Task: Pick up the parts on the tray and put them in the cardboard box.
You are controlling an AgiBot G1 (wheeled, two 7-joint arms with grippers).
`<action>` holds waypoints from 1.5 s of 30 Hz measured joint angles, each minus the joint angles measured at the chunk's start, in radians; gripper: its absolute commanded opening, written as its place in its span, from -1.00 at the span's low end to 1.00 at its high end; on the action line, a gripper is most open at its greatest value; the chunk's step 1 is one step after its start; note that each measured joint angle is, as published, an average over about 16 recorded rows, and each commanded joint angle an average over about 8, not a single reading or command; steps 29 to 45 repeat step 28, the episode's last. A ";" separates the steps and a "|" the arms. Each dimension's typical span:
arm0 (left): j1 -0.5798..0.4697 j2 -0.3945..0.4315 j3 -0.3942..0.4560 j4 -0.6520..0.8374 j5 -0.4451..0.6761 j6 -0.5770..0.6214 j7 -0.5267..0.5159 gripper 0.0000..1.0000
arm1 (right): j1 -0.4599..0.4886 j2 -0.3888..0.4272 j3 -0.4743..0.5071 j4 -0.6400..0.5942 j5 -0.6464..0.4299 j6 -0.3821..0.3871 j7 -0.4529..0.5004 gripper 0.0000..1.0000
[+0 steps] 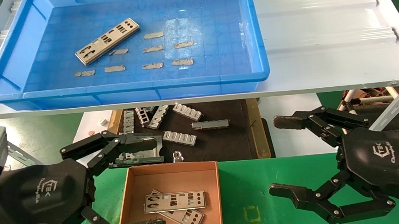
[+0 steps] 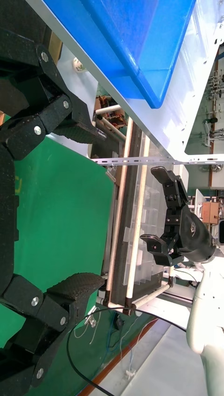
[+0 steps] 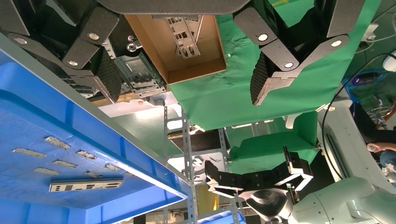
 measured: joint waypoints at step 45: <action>0.000 0.000 0.000 0.000 0.000 0.000 0.000 1.00 | 0.000 0.000 0.000 0.000 0.000 0.000 0.000 1.00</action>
